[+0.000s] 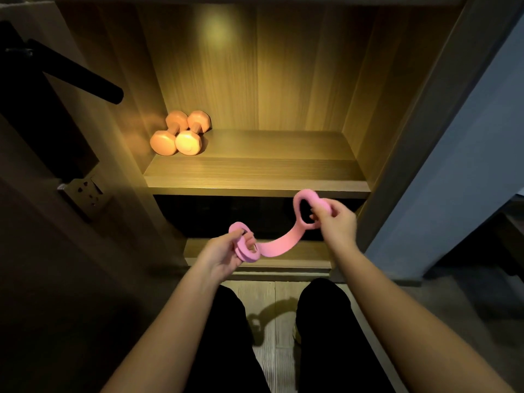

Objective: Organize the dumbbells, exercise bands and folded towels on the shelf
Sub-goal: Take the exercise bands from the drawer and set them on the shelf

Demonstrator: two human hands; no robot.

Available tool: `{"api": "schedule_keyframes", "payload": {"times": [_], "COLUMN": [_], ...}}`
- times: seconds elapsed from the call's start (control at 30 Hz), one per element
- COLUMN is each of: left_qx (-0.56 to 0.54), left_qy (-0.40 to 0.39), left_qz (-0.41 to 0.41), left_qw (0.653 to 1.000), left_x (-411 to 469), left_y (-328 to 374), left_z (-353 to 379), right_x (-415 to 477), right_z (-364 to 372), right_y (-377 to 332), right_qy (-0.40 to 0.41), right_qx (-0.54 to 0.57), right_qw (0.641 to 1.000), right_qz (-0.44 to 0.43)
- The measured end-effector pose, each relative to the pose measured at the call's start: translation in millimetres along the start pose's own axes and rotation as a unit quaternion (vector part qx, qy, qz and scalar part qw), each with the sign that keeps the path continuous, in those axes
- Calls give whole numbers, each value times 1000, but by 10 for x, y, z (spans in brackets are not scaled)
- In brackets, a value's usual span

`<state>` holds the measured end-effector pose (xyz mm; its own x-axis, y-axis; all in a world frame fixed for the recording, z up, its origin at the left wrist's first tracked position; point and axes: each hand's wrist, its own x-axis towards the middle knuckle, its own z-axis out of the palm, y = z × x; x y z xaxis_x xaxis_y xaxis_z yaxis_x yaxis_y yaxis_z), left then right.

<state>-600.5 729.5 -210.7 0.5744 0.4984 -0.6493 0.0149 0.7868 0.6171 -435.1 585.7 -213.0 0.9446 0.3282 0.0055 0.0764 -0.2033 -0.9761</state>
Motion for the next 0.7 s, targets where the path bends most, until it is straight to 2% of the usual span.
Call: {"api": "schedule_keyframes", "payload": {"times": [0.1, 0.27, 0.5, 0.6, 0.7], "left_qx": [-27, -42, 27, 11, -2], "left_qy": [-21, -25, 3, -7, -9], "left_qz": [-11, 1, 20, 19, 19], "left_qw": [999, 999, 999, 1000, 1000], "left_x": [-65, -110, -176, -199, -204], "left_y": [-179, -332, -395, -403, -395], "left_z": [109, 169, 150, 161, 161], "right_x": [-294, -569, -653, -671, -674], "right_z": [148, 295, 351, 362, 376], "right_y": [2, 128, 239, 263, 301], "right_qy": [-51, -92, -75, -69, -102], "right_qx": [-51, -74, -96, -102, -110], "right_qw": [995, 986, 982, 984, 982], "right_qz": [-72, -115, -143, -127, -119]}}
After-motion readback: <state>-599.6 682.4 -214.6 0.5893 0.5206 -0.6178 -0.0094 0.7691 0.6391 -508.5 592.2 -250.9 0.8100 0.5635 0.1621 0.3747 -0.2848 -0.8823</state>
